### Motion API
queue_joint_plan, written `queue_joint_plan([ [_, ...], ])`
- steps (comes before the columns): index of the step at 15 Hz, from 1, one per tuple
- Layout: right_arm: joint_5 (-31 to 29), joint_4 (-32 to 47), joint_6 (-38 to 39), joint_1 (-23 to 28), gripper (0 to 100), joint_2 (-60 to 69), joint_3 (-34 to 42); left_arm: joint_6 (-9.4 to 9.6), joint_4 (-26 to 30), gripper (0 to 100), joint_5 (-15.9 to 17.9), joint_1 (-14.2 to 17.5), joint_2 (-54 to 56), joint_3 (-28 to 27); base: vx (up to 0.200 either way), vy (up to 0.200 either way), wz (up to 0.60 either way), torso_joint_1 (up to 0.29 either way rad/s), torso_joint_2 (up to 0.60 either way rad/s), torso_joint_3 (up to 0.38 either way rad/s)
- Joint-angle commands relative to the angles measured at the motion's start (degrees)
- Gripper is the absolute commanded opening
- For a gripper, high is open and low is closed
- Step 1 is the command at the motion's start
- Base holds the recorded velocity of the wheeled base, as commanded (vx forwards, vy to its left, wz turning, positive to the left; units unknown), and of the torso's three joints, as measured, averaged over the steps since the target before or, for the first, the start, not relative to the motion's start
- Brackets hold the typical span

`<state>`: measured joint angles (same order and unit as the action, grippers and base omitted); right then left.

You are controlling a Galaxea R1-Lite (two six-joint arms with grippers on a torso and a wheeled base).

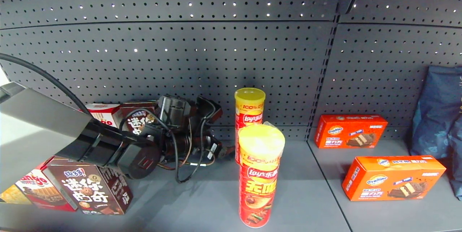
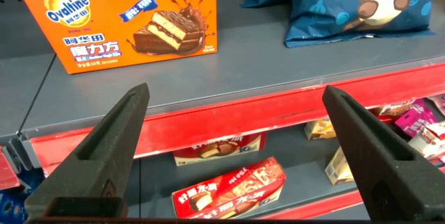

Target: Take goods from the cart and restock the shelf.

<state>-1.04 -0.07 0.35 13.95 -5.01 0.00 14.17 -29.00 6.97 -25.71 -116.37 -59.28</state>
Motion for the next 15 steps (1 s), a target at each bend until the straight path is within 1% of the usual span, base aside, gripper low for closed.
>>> queue_joint_plan([
  [1, 0.0, 0.0, 0.0, 0.0, 100, -0.1, 0.0, 0.07, -0.1, 100, 0.1, 0.4, 0.8, -0.1, 0.0, 0.0, 0.0, 0.0, 0.0, 0.0],
  [2, 0.0, 0.0, 0.0, 0.0, 100, -0.1, 0.0, 0.16, -0.1, 100, 0.1, 0.6, 1.8, -0.3, 0.0, 0.0, 0.0, 0.0, 0.0, 0.0],
  [4, 0.0, 0.0, 0.0, 0.0, 100, -0.1, 0.0, 0.25, 0.6, 100, 0.1, 2.1, 5.5, -1.7, 0.0, 0.0, 0.0, 0.0, 0.0, 0.0],
  [7, 0.0, 0.0, 0.0, 0.0, 100, -0.1, 0.0, 0.16, 4.7, 100, 0.1, 3.5, 12.5, -3.4, 0.0, 0.0, 0.0, 0.0, 0.0, 0.0],
  [8, 0.0, 0.0, 0.0, 0.0, 100, -0.1, 0.0, -0.02, 6.2, 100, -0.7, 4.3, 18.0, -3.2, 0.0, 0.0, 0.0, 0.0, 0.0, 0.0],
  [9, 0.0, 0.0, 0.0, 0.0, 100, -0.1, 0.0, -0.19, 6.5, 100, -1.7, 5.1, 21.4, -2.9, 0.0, 0.0, 0.0, 0.0, 0.0, 0.0],
  [10, 0.0, 0.0, 0.0, -0.1, 100, -0.1, 0.0, -0.19, 6.9, 100, -1.9, 5.8, 25.4, -2.5, 0.0, 0.0, 0.0, 0.0, 0.0, 0.0],
  [12, 0.0, 0.0, 0.0, 0.0, 100, -0.1, 0.0, -0.19, 10.6, 100, -1.9, 6.2, 31.1, -2.5, 0.0, 0.0, 0.0, 0.0, 0.0, 0.0],
  [13, 0.0, 0.0, 0.0, 0.0, 100, -0.1, 0.0, -0.28, 14.2, 100, -2.0, 6.1, 35.2, -2.1, 0.0, 0.0, 0.0, 0.0, 0.0, 0.0],
  [14, 0.0, 0.0, 0.0, 0.0, 100, -0.1, 0.0, -0.37, 15.6, 100, -1.9, 6.1, 37.9, -0.5, 0.0, 0.0, 0.0, 0.0, 0.0, 0.0],
  [15, 0.0, 0.0, 0.0, 0.0, 100, -0.1, 0.0, -0.37, 15.2, 100, -1.8, 6.0, 40.3, 2.4, 0.0, 0.0, 0.0, 0.0, 0.0, 0.0],
])
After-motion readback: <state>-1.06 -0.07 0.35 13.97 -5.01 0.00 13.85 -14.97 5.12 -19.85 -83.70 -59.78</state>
